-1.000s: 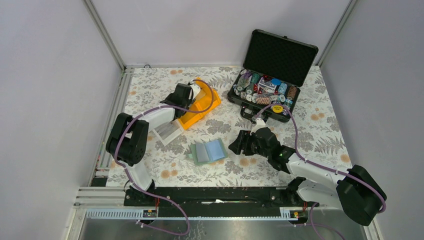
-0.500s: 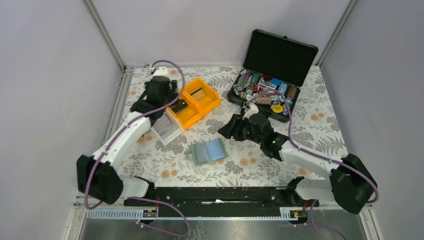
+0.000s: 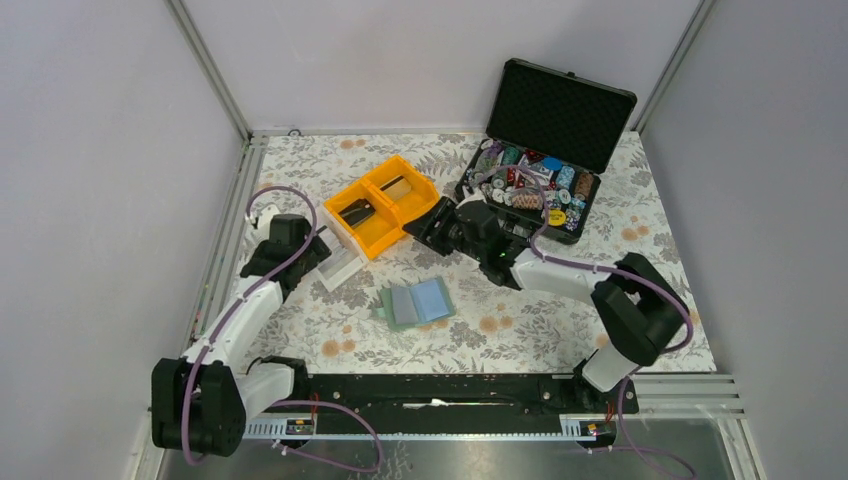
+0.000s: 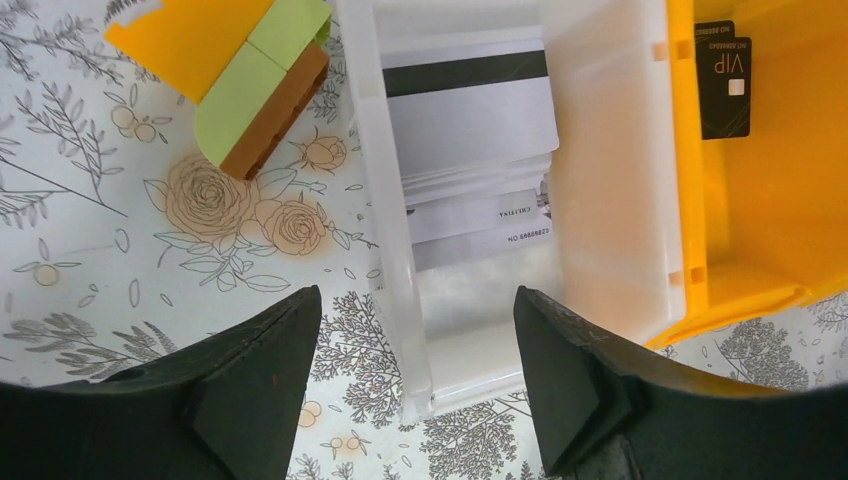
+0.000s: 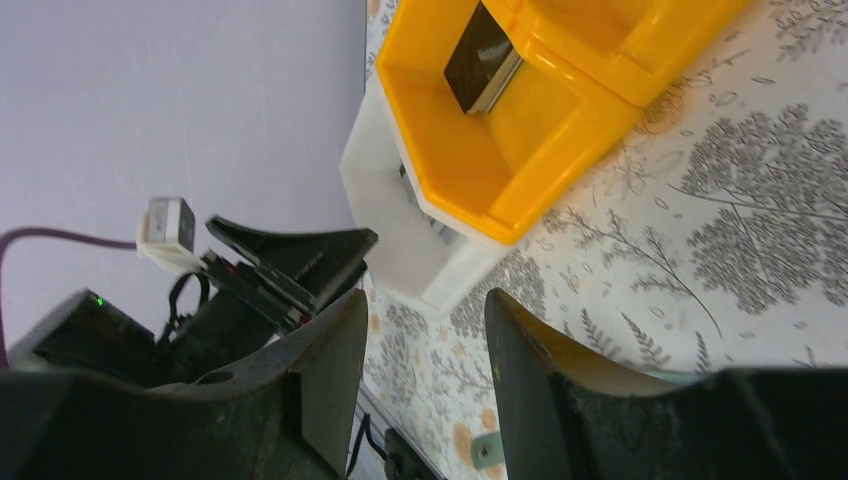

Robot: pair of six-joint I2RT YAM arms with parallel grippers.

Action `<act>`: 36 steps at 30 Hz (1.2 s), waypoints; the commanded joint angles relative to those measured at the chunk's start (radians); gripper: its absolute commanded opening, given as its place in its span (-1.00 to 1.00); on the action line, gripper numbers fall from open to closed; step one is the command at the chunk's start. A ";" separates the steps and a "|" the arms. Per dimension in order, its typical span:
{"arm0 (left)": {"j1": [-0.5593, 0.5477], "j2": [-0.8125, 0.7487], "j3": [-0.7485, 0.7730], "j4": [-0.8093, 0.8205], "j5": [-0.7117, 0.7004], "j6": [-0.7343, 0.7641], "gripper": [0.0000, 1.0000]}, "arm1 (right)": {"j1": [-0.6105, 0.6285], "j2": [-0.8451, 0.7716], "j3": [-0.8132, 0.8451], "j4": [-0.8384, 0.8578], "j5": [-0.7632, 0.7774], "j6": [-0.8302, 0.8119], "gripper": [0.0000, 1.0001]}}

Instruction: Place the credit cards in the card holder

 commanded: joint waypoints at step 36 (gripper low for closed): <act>0.124 0.076 -0.148 0.391 0.173 -0.100 -0.25 | 0.114 0.729 0.851 -0.323 0.408 0.204 -0.04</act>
